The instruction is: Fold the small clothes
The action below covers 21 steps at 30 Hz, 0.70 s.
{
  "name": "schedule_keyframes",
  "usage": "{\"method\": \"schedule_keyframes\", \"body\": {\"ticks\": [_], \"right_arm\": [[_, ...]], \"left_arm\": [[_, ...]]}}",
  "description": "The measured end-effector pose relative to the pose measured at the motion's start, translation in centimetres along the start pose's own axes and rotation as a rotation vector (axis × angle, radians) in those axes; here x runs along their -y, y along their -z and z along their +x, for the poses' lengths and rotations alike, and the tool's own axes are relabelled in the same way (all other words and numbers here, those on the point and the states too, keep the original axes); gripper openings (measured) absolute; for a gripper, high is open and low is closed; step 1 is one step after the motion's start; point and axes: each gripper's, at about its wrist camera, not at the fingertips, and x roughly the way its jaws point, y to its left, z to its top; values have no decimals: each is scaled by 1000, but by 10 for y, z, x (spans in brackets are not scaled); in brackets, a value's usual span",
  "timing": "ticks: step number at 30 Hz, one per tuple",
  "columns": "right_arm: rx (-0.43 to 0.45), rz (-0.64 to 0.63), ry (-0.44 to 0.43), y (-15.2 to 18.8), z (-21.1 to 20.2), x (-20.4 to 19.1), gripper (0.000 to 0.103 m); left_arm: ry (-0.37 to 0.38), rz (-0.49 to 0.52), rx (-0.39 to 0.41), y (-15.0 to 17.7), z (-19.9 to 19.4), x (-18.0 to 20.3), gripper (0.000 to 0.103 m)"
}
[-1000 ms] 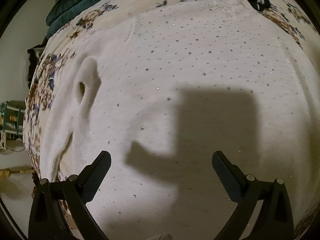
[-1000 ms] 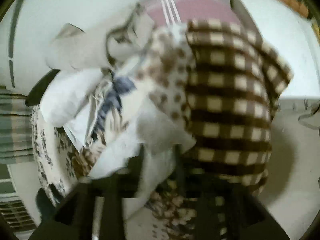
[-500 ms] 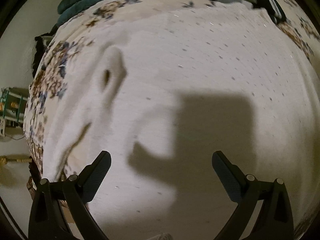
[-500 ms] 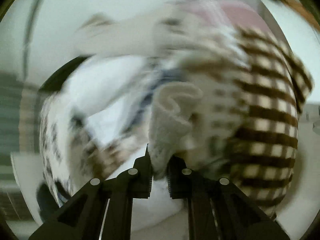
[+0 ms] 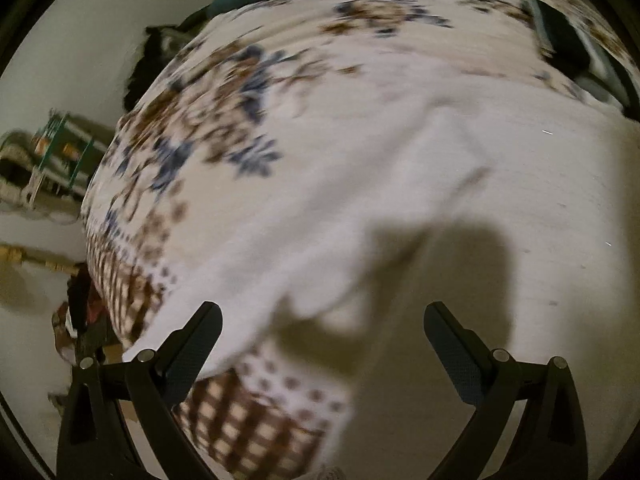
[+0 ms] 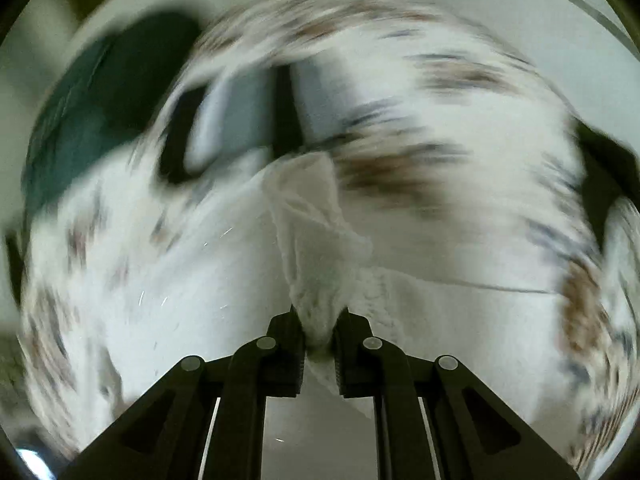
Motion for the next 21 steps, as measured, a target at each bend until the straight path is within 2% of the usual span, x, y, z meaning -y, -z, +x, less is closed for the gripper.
{"method": "schedule_keyframes", "body": {"ticks": [3,8,10,13,14,15,16,17,18,21], "right_arm": [[-64,-247,-1,25,47,-120,12],[-94,-449,-15,69,67,-226,12],[-114,-493,8,76,74,-246,12],[-213,-483,-4,83,89,-246,17],[-237,-453,-33,82,90,-241,21],[-263,-409,-81,81,87,-232,39],[-291,-357,-128,79,83,-221,63],[-313,-306,-171,78,77,-210,71],[-321,-251,-202,79,69,-195,74],[-331,-158,-197,83,45,-151,74]], "left_arm": [[-19,-41,-8,0,11,-30,103],[-19,-83,-24,2,26,-59,103],[-13,-97,-38,4,30,-67,103],[10,-132,-56,8,31,-84,103],[19,-148,-62,10,30,-91,103],[37,-177,-73,13,28,-102,103],[62,-207,-86,18,28,-114,103],[87,-233,-102,22,28,-124,103],[120,-268,-125,29,28,-138,103],[167,-360,-180,51,32,-178,103]]}}
